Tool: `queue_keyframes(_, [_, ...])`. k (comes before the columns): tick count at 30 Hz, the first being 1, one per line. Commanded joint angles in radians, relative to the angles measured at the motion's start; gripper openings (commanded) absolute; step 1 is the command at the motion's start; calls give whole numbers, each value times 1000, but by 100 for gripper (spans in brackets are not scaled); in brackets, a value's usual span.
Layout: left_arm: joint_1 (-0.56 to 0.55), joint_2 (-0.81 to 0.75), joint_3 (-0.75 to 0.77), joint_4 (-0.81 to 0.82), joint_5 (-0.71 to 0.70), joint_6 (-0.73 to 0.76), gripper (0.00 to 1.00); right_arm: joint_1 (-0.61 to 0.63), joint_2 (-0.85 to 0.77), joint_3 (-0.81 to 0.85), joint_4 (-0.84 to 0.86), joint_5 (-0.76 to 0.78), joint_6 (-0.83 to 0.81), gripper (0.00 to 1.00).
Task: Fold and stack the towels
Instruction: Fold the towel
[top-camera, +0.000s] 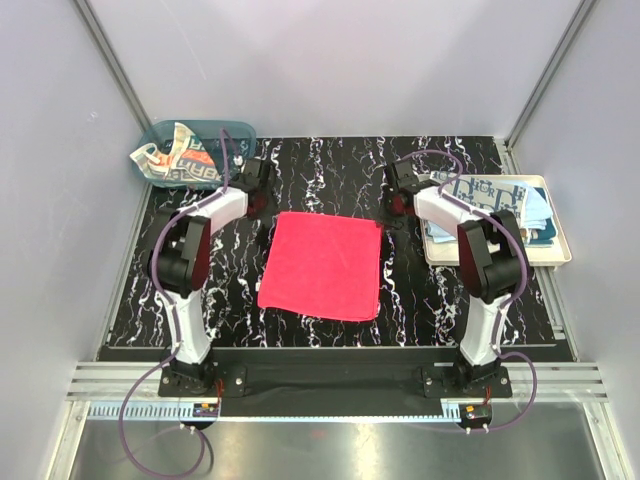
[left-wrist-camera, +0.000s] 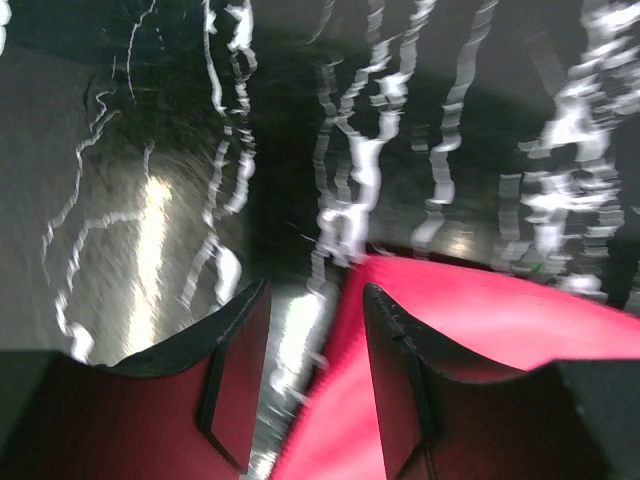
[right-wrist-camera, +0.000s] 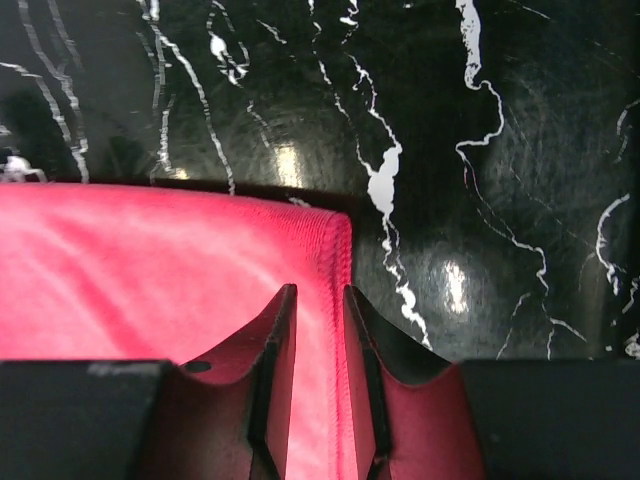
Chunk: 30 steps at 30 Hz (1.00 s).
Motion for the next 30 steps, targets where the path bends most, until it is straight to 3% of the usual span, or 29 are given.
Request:
queue_keyframes(1, [25,25,60,17,121,134,47,0,30,79,1,25,-38,31])
queue_keyframes(10, [53,76,47,107,222,140,49,-3,101,111,3,66,-47,31])
queue_keyframes(18, [70,96,23,144,253,113,48,-20,170,188,-22,77,-64,10])
queue_keyframes(30, [145,53,0,162,206,15,49,-46,270,356,-29,43,-131,9])
